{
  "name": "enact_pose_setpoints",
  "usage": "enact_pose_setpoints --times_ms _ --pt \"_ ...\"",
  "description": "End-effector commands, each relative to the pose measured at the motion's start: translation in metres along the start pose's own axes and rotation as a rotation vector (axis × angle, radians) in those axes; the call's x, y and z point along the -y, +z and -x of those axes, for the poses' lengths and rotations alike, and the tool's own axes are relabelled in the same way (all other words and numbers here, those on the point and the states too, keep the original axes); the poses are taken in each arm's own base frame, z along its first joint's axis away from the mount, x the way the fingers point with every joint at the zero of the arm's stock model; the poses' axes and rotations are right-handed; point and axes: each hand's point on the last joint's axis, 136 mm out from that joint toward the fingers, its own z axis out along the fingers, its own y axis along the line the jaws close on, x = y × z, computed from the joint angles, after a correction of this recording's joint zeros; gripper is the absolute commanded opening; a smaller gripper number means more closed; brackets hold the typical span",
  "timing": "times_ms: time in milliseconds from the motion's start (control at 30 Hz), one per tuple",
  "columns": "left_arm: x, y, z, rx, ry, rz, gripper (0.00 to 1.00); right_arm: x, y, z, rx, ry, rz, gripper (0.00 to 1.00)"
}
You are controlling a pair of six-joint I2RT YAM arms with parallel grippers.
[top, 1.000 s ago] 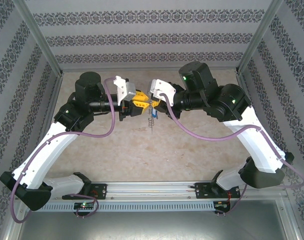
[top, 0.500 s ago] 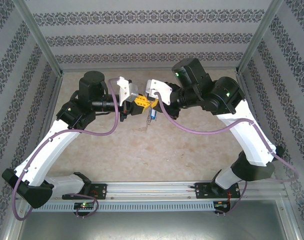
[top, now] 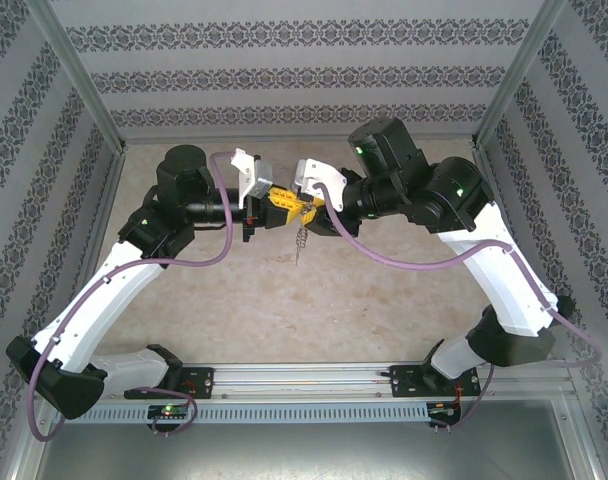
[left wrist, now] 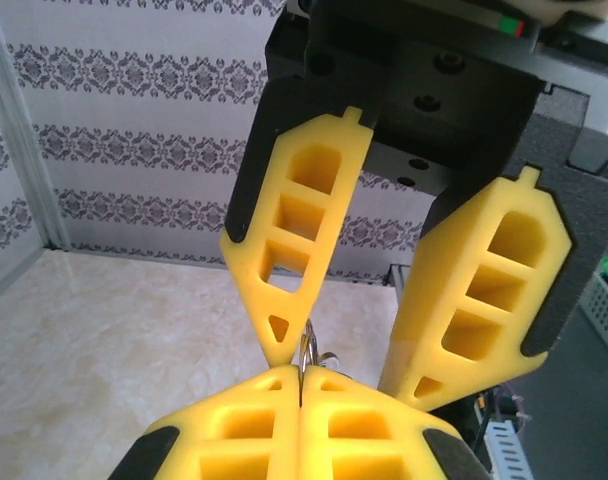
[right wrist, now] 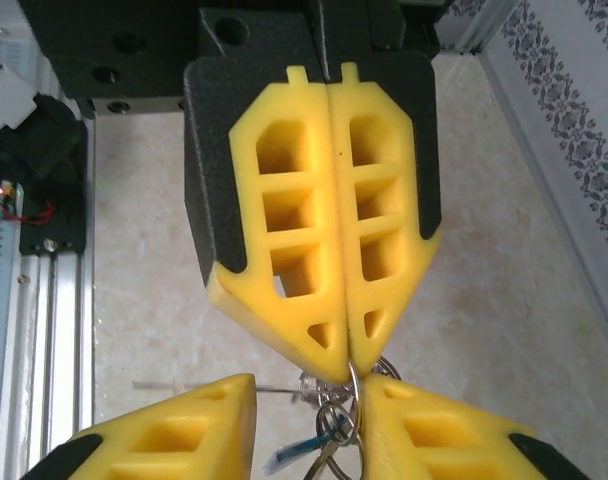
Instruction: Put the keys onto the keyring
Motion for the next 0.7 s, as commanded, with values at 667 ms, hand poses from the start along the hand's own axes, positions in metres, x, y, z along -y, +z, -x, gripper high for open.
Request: enact_pose_setpoints --times_ms 667 --pt "0.008 -0.026 0.066 0.28 0.046 -0.044 0.0 -0.004 -0.017 0.013 0.197 0.152 0.062 0.31"
